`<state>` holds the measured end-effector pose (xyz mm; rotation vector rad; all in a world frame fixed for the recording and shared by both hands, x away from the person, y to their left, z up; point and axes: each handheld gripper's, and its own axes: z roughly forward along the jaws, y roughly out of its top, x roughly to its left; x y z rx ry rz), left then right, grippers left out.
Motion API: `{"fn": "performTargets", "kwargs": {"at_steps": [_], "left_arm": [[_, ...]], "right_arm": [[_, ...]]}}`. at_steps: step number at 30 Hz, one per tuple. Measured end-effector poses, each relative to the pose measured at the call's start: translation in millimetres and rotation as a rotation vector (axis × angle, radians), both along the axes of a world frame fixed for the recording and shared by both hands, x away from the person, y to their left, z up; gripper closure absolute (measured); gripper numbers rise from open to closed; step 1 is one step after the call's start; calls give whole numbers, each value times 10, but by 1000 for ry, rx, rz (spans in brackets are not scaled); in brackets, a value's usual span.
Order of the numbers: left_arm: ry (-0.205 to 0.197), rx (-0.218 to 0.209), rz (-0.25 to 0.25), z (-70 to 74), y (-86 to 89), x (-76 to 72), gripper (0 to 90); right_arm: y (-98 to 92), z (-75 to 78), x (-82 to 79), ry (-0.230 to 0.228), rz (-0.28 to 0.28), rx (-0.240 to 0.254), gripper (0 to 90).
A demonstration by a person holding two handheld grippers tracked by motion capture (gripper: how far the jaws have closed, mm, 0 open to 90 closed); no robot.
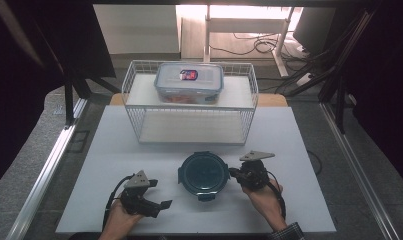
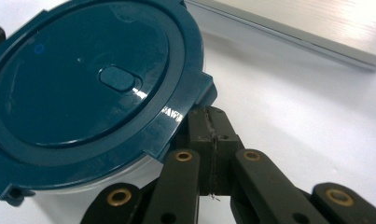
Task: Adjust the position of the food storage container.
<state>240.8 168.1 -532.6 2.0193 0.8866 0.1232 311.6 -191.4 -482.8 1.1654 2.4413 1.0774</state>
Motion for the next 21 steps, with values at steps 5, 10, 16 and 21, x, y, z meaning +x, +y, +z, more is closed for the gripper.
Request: {"fn": "performTargets", "kwargs": {"at_steps": [5,10,16,21], "left_arm": [[-1,-1,2,2,9,-5,60],[1,0,1,0,8,-5,60],[0,3,5,6,22,-10,59],[-2,-3,18,25,89,-14,59]], "right_arm": [[92,-6,-29,-2,25,2,895],[147,-11,-60,5,46,11,895],[186,-16,-91,-19,76,-8,893],[148,-16,-136,-53,92,-24,809]]}}
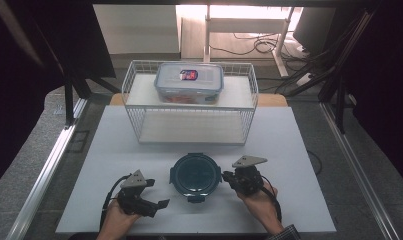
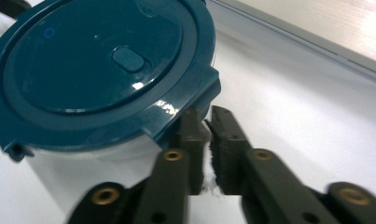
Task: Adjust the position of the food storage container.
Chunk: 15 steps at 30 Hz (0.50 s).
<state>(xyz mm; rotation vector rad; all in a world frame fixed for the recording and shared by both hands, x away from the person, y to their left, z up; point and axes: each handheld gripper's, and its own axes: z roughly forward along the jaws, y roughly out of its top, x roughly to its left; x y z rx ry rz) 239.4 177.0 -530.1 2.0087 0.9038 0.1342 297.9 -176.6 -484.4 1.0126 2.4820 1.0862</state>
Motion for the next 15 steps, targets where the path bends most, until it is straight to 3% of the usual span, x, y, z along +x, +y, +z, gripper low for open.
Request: {"fn": "performTargets", "kwargs": {"at_steps": [7,11,15], "left_arm": [[8,3,13,12,65,12,60],[32,-18,12,19,86,15,78],[19,-9,18,8,85,14,59]], "right_arm": [[-137,47,-109,-48,20,31,545],[-207,48,-136,-40,26,74,376],[-226,22,-186,-49,38,84,215]]}}
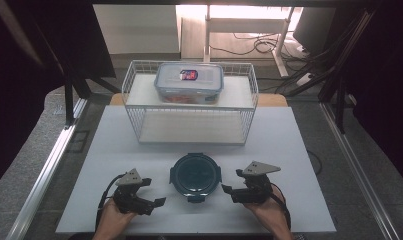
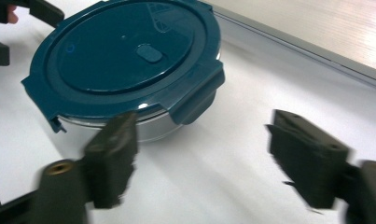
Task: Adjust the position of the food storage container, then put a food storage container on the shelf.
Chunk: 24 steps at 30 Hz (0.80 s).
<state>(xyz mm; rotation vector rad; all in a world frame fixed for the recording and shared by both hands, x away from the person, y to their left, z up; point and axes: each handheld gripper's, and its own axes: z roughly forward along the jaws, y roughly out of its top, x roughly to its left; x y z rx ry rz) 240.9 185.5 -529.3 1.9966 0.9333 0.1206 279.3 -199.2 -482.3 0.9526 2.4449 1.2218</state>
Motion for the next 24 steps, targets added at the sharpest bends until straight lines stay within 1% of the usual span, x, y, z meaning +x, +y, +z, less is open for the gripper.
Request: {"fn": "performTargets", "kwargs": {"at_steps": [2,3,5,6,8,11,17,21,24], "left_arm": [[-11,8,-4,-4,-6,-2,52],[-14,12,-5,-4,-9,-4,50],[-21,20,-6,-4,-18,-11,47],[-25,24,-8,-5,-19,-11,46],[-27,27,-9,-5,-21,-13,46],[-24,27,-9,-9,-19,-10,46],[-24,30,-9,-10,-26,-5,47],[-21,30,-12,-15,-33,7,48],[-20,29,-14,-6,-40,13,50]], "right_arm": [[13,-10,-32,-18,0,-6,136],[25,-20,-52,-30,3,-21,94],[38,-40,-73,-42,10,-43,58],[42,-58,-87,-46,19,-65,38],[36,-90,-104,-41,24,-71,28],[10,-114,-114,-26,26,-68,21],[-19,-105,-107,-34,23,-56,18],[5,-97,-102,-40,29,-73,14],[26,-89,-86,-41,37,-75,6]]}}
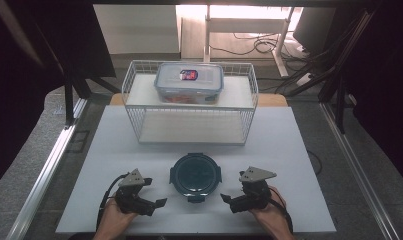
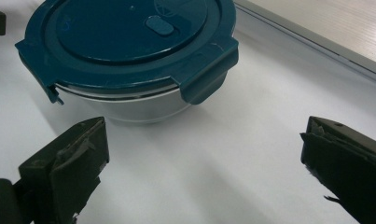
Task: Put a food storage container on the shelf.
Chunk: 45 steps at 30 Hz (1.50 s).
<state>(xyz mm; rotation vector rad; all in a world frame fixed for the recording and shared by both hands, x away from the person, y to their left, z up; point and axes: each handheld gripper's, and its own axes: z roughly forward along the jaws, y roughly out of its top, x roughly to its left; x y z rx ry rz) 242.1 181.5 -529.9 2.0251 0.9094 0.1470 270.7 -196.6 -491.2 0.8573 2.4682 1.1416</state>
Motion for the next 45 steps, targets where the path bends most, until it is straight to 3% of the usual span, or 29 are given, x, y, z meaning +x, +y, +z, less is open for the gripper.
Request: {"fn": "performTargets", "kwargs": {"at_steps": [5,9,12,17,19,24,28,31,32,34,37,41,45], "left_arm": [[6,-31,1,50,-14,22,53],[-6,-62,-15,151,-46,55,53],[10,-67,-22,197,-87,114,49],[96,-102,-25,223,-144,296,21],[110,-113,-30,238,-154,360,23],[137,-124,-45,270,-248,575,27],[166,-111,-70,229,-355,680,27],[218,-103,-107,152,-413,724,33],[245,-120,-120,126,-417,725,26],[263,-116,-134,108,-421,711,35],[298,-147,-151,96,-408,703,103],[321,-175,-161,88,-343,715,165],[322,-191,-176,121,-268,669,264]], "right_arm": [[34,50,34,33,7,38,10],[101,62,74,70,17,26,14],[151,65,120,111,19,36,8],[210,124,219,164,-17,44,16],[208,160,259,176,-18,59,28],[246,166,443,271,-15,113,45],[335,110,530,304,1,111,56],[388,74,565,330,10,108,67],[406,52,583,347,14,109,75],[410,15,612,393,25,129,82],[367,-22,640,470,49,168,139],[333,-17,635,489,54,169,188],[221,4,635,516,32,229,320]]}}
